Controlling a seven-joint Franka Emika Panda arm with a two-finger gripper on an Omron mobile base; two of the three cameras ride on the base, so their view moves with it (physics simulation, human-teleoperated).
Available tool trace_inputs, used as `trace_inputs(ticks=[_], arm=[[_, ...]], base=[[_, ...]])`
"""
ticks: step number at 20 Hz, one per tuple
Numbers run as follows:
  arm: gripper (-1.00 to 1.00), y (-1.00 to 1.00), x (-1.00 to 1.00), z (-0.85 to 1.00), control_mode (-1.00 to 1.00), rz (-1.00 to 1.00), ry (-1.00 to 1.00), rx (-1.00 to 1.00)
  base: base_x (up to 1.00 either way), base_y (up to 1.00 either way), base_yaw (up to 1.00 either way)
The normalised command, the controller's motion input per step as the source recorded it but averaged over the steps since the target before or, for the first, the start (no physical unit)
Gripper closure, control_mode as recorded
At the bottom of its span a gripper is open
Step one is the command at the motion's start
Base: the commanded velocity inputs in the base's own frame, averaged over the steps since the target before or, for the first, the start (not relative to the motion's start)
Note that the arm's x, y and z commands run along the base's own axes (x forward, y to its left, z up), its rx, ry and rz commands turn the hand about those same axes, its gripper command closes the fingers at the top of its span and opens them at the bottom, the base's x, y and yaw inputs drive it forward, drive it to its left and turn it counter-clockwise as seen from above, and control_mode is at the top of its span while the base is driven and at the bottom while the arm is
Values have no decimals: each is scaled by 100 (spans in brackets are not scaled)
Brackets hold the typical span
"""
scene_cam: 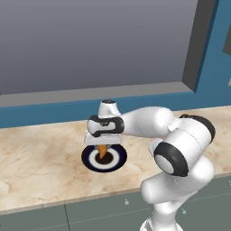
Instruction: Place the pastries on the plates.
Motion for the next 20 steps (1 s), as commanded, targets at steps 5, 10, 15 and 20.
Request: trace_inputs(ticks=[5,10,15,20], arm=[[100,0,-4,-20,-100,0,0,0],[-100,0,-10,-10,-100,0,0,0],[-100,-2,0,4,-100,0,0,0],[-100,-10,0,36,-100,-1,0,0]], base=[[0,0,0],[0,0,0],[0,0,0],[0,0,0]])
